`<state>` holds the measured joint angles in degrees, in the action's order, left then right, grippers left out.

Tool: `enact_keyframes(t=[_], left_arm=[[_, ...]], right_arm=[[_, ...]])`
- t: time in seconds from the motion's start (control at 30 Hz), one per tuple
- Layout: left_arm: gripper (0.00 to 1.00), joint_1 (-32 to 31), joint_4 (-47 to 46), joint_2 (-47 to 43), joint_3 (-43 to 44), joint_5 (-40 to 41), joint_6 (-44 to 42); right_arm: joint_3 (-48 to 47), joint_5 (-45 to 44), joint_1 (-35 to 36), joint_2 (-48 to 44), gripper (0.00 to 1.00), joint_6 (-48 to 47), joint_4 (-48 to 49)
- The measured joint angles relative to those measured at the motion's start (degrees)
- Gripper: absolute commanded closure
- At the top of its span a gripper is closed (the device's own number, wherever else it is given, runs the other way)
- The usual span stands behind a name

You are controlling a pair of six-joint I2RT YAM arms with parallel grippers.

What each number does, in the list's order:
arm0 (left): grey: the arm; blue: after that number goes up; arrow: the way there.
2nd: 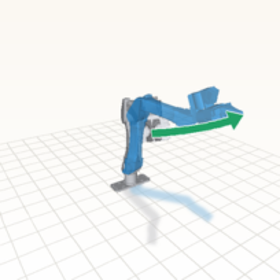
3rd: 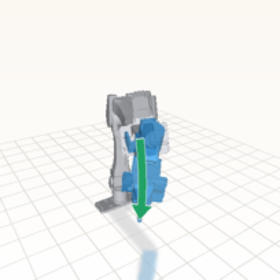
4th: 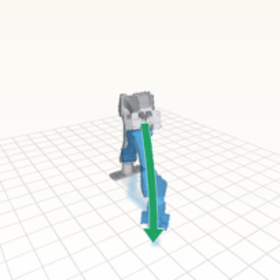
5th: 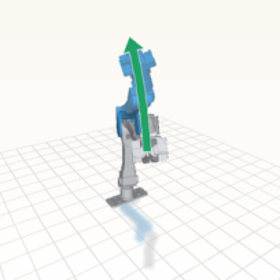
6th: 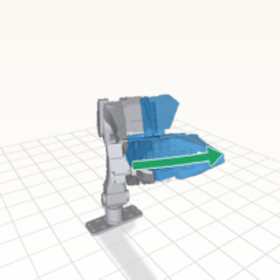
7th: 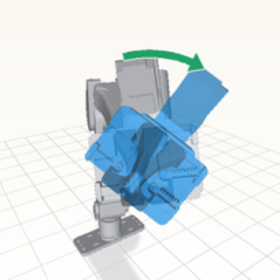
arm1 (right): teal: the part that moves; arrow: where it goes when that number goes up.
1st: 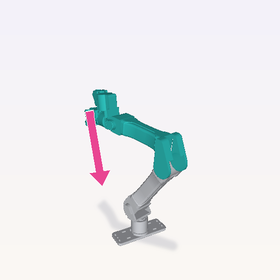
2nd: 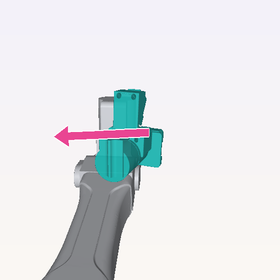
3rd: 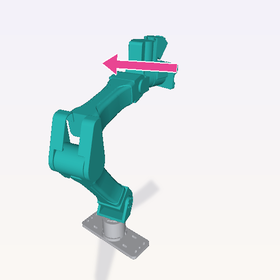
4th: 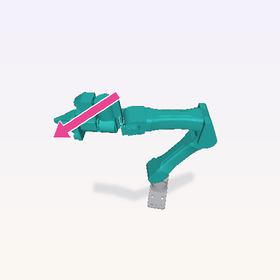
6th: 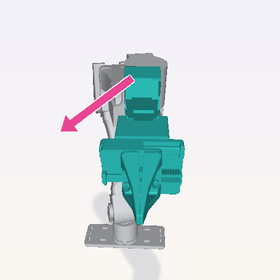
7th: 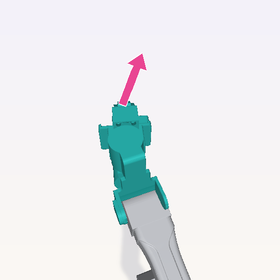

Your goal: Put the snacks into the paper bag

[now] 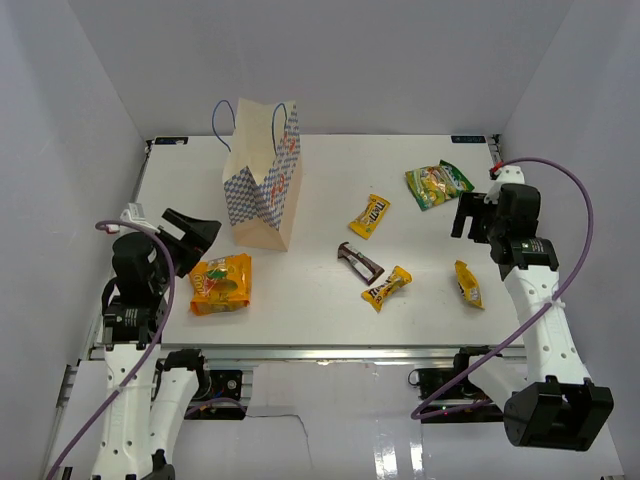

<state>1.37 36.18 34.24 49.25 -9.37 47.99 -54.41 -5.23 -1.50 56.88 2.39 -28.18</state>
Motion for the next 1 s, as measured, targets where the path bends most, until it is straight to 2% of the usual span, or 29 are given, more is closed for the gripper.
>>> enact_keyframes(t=[0.1, 0.27, 0.43, 0.6, 0.77, 1.0], left_arm=[[0.02, 0.0, 3.9, 0.5, 0.1, 3.0, 4.4], [0.02, 0.0, 14.0, 2.8, 1.8, 10.2, 13.8], [0.04, 0.0, 21.2, 4.5, 1.7, 13.6, 22.3], [0.07, 0.0, 24.6, 7.2, -2.0, 13.4, 28.0], [0.07, 0.0, 25.6, 8.8, -6.5, 13.2, 29.7], [0.07, 0.0, 21.8, 10.0, -13.1, 11.9, 29.9]], right_arm=[[-0.5, 6.4, -0.1, 0.9, 0.1, -4.4, 0.0], [-2.0, 27.6, 1.8, 2.5, 0.1, -23.8, -4.0], [-2.5, 40.8, 4.1, 4.5, 0.1, -36.5, -9.7], [-2.2, 46.8, 4.1, 6.4, 0.1, -40.1, -10.5], [-1.5, 49.1, 4.1, 8.0, 0.1, -41.2, -10.4], [-1.3, 50.1, 4.1, 11.8, 0.1, -42.0, -10.3]])
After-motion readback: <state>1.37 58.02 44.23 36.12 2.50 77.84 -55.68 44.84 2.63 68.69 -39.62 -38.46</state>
